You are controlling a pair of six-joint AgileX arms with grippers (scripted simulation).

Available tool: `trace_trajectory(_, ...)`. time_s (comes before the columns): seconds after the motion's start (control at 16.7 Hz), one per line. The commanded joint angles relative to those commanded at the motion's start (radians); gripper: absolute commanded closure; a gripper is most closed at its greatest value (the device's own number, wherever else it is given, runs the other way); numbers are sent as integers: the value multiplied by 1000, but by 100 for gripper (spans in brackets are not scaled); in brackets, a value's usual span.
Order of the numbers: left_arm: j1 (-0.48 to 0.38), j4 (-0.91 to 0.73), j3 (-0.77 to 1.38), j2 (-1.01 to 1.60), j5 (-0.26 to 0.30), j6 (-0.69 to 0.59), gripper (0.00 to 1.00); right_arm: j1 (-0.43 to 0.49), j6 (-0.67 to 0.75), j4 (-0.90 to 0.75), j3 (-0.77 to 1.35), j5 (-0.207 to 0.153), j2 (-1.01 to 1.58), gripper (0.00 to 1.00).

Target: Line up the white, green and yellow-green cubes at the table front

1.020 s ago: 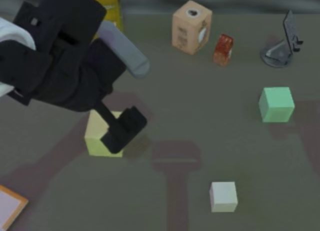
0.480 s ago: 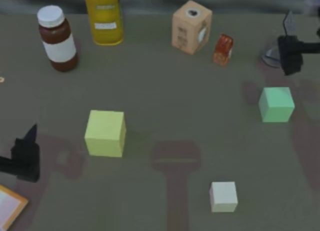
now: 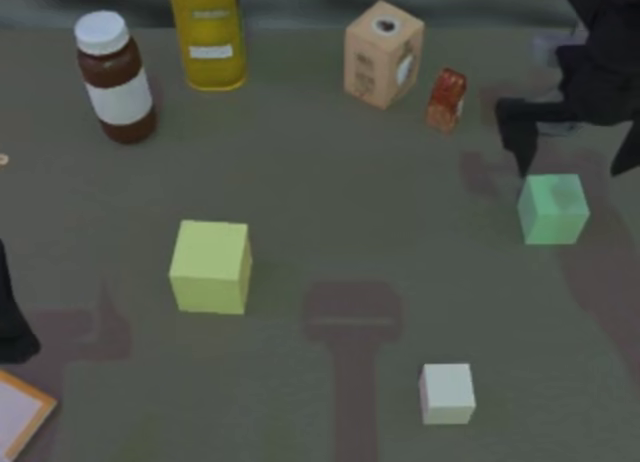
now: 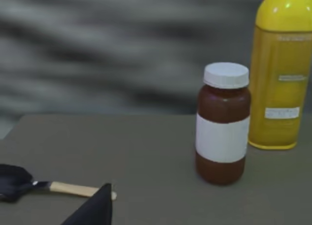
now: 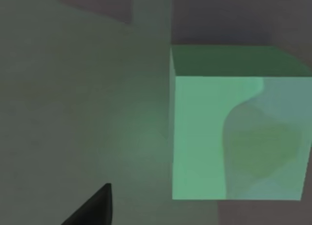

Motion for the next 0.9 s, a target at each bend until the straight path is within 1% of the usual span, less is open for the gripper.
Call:
trace_trajectory(0.48,9,16,-15,-24,1,-5,0,-3,0,7,3,0,25,0)
trace_trajectory(0.9,9,16,-15,-24,1,-5,0,2,4,266,-165,1,108,0)
